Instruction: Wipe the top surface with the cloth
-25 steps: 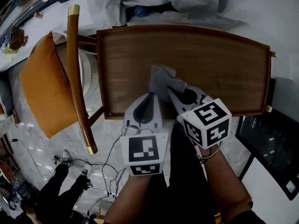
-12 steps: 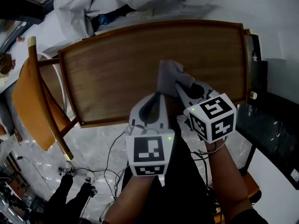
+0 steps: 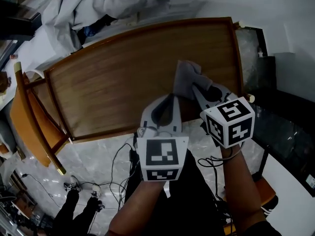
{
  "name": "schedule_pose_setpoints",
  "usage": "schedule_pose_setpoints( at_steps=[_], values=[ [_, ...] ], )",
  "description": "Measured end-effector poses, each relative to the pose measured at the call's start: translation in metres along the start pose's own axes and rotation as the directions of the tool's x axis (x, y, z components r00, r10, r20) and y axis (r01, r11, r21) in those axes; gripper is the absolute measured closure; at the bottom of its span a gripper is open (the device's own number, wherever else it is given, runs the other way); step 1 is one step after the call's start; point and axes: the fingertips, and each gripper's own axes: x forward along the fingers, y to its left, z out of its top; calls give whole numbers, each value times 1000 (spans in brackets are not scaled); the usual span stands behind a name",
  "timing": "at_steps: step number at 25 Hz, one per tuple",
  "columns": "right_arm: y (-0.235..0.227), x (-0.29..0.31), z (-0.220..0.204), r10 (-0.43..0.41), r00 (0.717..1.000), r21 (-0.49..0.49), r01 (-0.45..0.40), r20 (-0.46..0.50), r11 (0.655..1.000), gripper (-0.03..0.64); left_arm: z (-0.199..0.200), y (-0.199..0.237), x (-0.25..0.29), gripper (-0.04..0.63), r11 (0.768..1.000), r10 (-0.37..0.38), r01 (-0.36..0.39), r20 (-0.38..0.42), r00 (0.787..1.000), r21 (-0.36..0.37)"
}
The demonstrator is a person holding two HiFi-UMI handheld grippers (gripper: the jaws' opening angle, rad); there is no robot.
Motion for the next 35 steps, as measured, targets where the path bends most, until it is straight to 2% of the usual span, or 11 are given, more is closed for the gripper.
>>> schedule_pose_setpoints(
  at_steps=[11, 15, 19, 25, 30, 35],
  values=[
    [-81, -46, -14, -129, 992, 25, 129, -7, 991, 589, 16, -55, 43, 584, 998, -54, 55, -1, 999, 37],
    [-80, -53, -10, -111, 994, 35, 111, 1, 993, 589, 18, -76, 53, 584, 996, -77, 78, -5, 997, 42],
    [-84, -66, -8, -127, 992, 47, 126, 16, 991, 589, 20, -92, 58, 584, 994, -95, 95, -3, 995, 46],
    [-110, -92, -12, -230, 973, 3, 230, -4, 973, 589, 22, -97, 59, 584, 994, -103, 103, 3, 995, 43],
    [-135, -110, -19, -300, 954, 2, 300, -17, 954, 589, 22, -101, 58, 584, 993, -109, 109, 4, 994, 45],
    [-117, -124, -5, -316, 948, -40, 318, 33, 947, 589, 20, -97, 44, 584, 993, -113, 112, 17, 993, 36]
  ],
)
